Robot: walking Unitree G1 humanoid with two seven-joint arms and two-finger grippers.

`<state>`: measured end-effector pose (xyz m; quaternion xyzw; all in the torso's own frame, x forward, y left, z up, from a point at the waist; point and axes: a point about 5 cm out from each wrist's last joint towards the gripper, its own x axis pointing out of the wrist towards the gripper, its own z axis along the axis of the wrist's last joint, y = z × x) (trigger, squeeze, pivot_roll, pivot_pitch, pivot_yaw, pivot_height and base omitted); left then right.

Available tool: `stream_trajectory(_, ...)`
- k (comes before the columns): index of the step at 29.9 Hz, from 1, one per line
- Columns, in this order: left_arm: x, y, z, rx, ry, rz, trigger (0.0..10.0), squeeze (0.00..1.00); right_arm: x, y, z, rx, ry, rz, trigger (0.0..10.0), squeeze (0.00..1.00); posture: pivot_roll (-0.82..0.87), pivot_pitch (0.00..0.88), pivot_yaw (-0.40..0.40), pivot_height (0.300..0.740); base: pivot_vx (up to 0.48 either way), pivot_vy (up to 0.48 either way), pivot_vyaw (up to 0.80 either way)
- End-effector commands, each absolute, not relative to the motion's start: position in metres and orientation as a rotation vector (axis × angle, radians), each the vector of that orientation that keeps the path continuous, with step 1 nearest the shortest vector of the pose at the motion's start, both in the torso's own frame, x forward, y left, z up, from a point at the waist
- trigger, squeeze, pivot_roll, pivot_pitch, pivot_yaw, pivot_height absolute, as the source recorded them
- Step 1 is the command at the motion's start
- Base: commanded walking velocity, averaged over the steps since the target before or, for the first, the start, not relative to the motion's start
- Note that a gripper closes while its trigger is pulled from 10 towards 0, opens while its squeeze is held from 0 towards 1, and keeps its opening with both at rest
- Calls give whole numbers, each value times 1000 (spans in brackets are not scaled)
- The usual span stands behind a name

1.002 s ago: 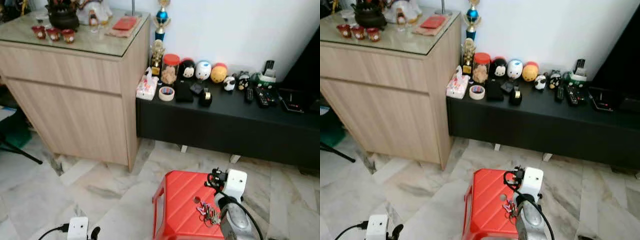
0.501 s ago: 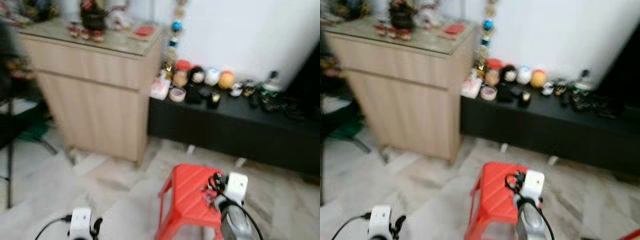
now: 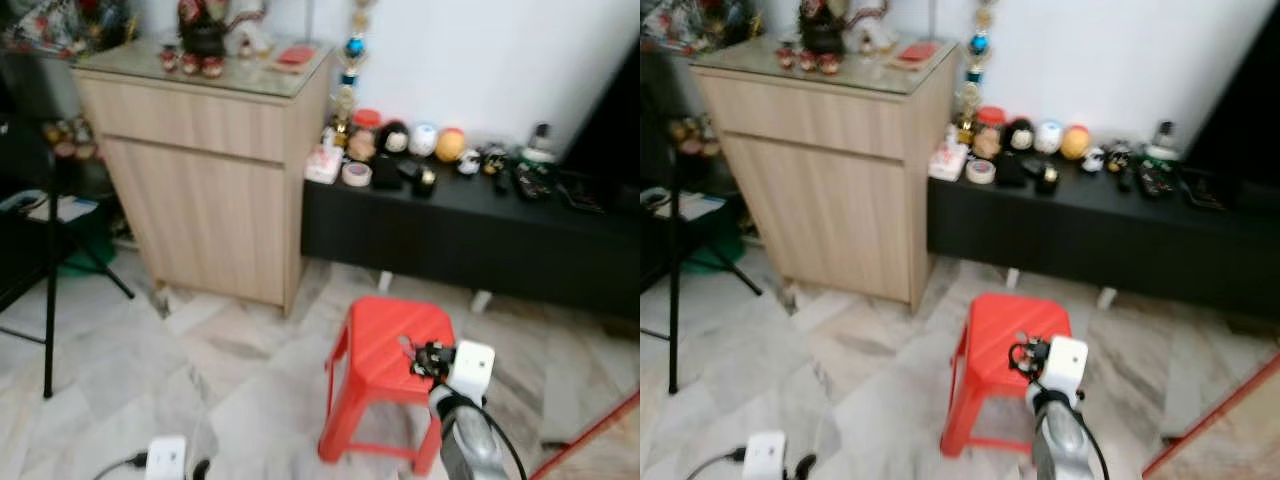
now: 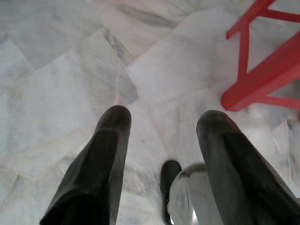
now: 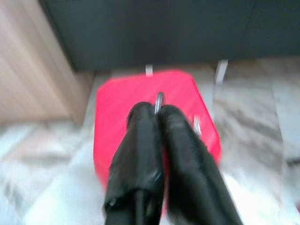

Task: Hang keys on a hook

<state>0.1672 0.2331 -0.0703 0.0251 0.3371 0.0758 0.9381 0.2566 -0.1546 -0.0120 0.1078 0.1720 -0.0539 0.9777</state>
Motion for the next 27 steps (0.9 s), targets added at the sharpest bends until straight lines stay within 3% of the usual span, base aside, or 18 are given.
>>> stream_trajectory(1,170,229,-69,48,675,147,10000,0,262,-156,-7,212,319,-110,10000,0,106,0,-119,740,-259,0,0)
stream_trajectory(12,172,227,-68,71,663,95,10000,0,262,-157,-7,212,318,-115,10000,0,110,0,-116,740,0,0,0)
stream_trajectory(27,172,229,-68,64,668,101,10000,0,262,-157,-7,209,313,-112,10000,0,109,0,-116,740,0,-396,0)
